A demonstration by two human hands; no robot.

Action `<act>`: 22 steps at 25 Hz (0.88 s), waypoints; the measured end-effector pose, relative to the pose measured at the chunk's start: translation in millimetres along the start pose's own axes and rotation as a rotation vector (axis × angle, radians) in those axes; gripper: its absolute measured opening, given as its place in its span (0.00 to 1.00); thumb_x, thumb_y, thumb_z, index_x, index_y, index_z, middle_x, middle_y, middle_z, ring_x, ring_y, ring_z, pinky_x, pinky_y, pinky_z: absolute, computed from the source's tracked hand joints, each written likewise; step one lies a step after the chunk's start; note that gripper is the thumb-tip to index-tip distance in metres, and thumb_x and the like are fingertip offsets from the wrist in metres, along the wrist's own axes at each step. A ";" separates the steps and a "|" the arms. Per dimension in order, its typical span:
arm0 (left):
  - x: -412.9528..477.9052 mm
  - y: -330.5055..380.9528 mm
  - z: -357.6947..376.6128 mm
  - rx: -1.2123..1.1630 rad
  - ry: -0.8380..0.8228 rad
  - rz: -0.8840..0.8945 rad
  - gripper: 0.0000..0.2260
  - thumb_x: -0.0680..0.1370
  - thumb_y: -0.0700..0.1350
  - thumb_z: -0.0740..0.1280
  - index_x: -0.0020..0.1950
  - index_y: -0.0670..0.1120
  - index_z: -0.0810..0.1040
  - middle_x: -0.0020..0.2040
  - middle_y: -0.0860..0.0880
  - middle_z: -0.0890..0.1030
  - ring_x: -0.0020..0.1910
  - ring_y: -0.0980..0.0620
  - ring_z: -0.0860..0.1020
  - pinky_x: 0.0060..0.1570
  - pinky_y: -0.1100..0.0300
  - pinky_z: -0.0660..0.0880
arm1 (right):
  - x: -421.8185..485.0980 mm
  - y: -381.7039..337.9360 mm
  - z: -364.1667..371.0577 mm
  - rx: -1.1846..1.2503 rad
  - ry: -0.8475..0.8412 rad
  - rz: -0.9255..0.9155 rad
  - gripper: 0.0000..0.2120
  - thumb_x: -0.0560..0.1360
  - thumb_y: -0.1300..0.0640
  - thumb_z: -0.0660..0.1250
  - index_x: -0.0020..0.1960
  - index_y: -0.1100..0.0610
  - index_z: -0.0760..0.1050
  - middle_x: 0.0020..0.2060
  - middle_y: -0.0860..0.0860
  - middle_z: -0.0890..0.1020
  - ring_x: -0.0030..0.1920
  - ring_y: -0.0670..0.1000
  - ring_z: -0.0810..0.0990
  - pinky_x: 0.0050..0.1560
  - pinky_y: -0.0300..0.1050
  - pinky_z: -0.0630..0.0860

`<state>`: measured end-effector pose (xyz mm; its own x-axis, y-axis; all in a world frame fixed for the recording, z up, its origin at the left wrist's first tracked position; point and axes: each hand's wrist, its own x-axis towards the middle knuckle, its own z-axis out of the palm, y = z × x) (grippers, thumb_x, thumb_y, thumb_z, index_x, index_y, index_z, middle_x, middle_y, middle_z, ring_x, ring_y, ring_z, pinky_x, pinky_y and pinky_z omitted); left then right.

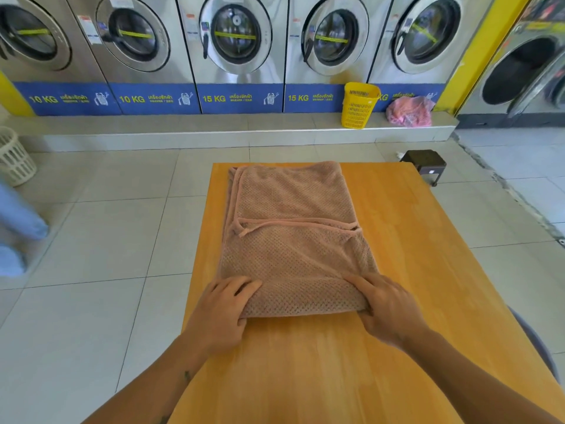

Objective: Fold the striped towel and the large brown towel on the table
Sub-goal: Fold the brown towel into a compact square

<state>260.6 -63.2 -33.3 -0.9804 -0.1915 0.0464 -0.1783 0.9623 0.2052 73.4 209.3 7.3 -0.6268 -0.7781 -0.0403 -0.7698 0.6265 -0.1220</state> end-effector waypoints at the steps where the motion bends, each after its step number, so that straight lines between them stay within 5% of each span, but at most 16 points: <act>1: -0.7 -0.6 -5.4 -0.033 0.042 0.008 0.30 0.68 0.48 0.70 0.71 0.52 0.72 0.62 0.53 0.78 0.58 0.50 0.79 0.59 0.51 0.76 | -1.2 0.3 -5.1 0.012 0.042 -0.001 0.32 0.66 0.54 0.67 0.70 0.44 0.71 0.58 0.45 0.80 0.57 0.54 0.81 0.53 0.52 0.79; 5: 1.4 -3.5 -39.5 -0.216 0.332 -0.051 0.24 0.71 0.51 0.68 0.68 0.53 0.74 0.55 0.56 0.79 0.48 0.56 0.78 0.44 0.62 0.77 | 1.0 4.4 -49.4 0.220 0.241 0.031 0.28 0.66 0.54 0.66 0.66 0.42 0.72 0.50 0.42 0.79 0.40 0.49 0.80 0.36 0.42 0.75; 9: 28.1 -4.9 -72.1 -0.729 0.606 -0.466 0.30 0.71 0.46 0.78 0.70 0.55 0.70 0.52 0.55 0.77 0.49 0.57 0.79 0.42 0.67 0.78 | 23.0 8.4 -76.2 0.660 0.476 0.225 0.29 0.72 0.60 0.74 0.70 0.47 0.69 0.48 0.45 0.79 0.42 0.42 0.79 0.35 0.30 0.73; 14: 84.6 2.4 -97.0 -0.959 0.806 -0.580 0.28 0.74 0.46 0.75 0.71 0.58 0.69 0.56 0.60 0.75 0.52 0.66 0.76 0.44 0.75 0.73 | 70.0 3.7 -79.0 0.826 0.678 0.345 0.23 0.76 0.59 0.71 0.69 0.49 0.72 0.49 0.40 0.78 0.49 0.30 0.75 0.44 0.22 0.69; 19: 131.5 -7.7 -82.4 -0.793 0.848 -0.552 0.20 0.78 0.48 0.69 0.70 0.53 0.70 0.65 0.54 0.75 0.64 0.54 0.73 0.64 0.49 0.75 | 116.8 22.9 -65.3 0.799 0.680 0.377 0.18 0.78 0.58 0.67 0.67 0.49 0.73 0.58 0.47 0.79 0.58 0.47 0.76 0.58 0.46 0.72; 22: 160.7 -22.1 -77.0 -0.762 0.812 -0.561 0.20 0.80 0.49 0.67 0.72 0.53 0.69 0.67 0.54 0.73 0.66 0.53 0.72 0.66 0.49 0.73 | 156.7 42.9 -62.4 0.775 0.607 0.364 0.16 0.78 0.55 0.67 0.66 0.48 0.73 0.57 0.48 0.79 0.58 0.50 0.76 0.57 0.48 0.73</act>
<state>113.5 -130.1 44.9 -0.4012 -0.8643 0.3032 -0.1956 0.4042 0.8935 -65.3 117.1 57.6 -0.9251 -0.2610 0.2757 -0.3694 0.4512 -0.8124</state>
